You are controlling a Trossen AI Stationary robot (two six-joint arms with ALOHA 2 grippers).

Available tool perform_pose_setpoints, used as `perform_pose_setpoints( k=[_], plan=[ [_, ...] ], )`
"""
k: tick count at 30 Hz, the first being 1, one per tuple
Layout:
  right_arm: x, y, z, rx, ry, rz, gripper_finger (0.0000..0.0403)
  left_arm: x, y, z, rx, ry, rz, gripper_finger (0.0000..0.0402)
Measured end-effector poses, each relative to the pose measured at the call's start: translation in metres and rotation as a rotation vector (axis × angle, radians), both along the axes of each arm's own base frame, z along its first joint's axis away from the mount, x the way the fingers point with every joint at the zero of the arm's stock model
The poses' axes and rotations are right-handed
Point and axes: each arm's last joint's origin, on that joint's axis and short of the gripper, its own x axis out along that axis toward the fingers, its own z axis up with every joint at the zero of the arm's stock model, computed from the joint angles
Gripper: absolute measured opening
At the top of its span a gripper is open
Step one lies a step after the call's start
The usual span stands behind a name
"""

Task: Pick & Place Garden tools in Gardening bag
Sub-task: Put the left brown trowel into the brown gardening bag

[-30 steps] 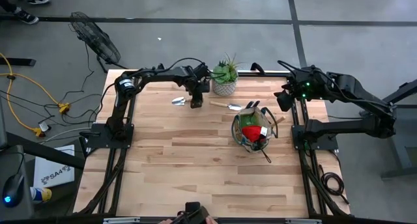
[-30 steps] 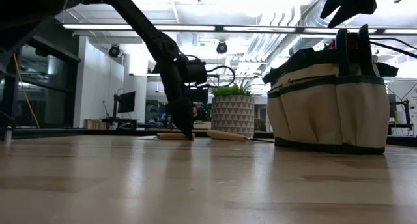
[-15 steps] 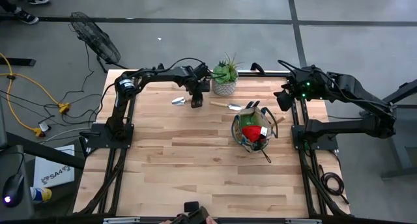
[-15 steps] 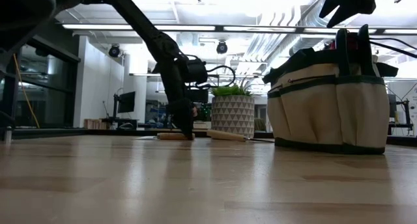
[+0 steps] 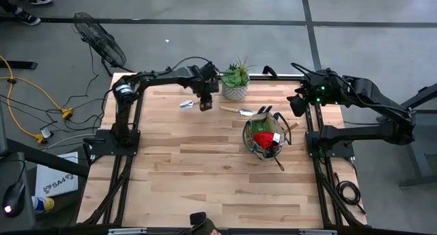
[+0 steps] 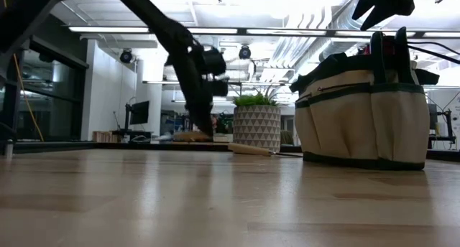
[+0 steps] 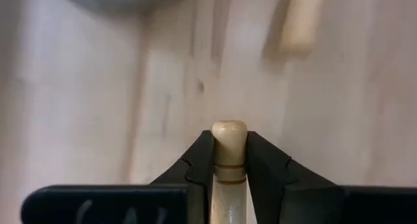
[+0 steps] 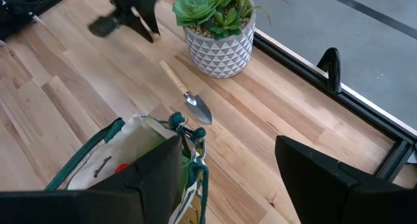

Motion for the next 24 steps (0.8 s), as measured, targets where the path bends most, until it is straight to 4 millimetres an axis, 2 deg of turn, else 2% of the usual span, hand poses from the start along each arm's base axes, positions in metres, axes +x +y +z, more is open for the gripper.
perform_pose_setpoints(
  k=[9, 16, 19, 24],
  plan=[
    [0.0, 0.0, 0.0, 0.0, 0.0, 0.0, 0.0238, -0.011, -0.014, 0.067, -0.068, -0.234, 0.026, 0.0056],
    [0.0, 0.0, 0.0, 0.0, 0.0, 0.0, 0.0238, -0.003, -0.038, 0.109, -0.027, -0.425, -0.011, 0.0056],
    [0.0, 0.0, 0.0, 0.0, -0.001, 0.0, 0.0238, 0.003, -0.05, 0.117, -0.025, -0.508, -0.019, 0.0056],
    [0.0, 0.0, 0.0, 0.0, -0.001, 0.0, 0.0238, 0.01, -0.073, 0.114, -0.04, -0.649, 0.012, 0.0056]
  ],
)
